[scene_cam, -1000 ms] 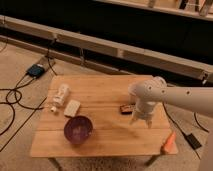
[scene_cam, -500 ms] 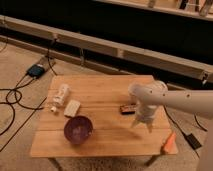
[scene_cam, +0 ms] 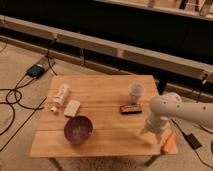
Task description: Drag the pepper across the table
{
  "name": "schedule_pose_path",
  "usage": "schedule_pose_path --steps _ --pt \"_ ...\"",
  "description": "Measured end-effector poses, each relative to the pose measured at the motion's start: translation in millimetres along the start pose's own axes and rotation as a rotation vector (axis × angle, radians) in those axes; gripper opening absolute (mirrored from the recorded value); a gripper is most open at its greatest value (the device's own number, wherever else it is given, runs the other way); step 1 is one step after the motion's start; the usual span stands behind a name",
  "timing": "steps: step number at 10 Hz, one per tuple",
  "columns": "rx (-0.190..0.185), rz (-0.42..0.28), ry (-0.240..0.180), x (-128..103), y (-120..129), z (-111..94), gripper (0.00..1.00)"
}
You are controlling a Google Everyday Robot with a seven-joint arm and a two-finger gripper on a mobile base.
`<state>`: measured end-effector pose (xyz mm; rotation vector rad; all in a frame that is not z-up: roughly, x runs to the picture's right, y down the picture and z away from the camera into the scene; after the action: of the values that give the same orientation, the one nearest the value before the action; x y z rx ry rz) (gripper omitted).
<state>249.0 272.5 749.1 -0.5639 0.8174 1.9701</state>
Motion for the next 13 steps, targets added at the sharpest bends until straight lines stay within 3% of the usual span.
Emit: schedule_pose_path --steps 4,13 --pt "0.004 0.073 0.013 10.6 -42.3 5.0 0.65" --pt "0.012 0.134 0.033 22.6 -71.9 27.9 0.65"
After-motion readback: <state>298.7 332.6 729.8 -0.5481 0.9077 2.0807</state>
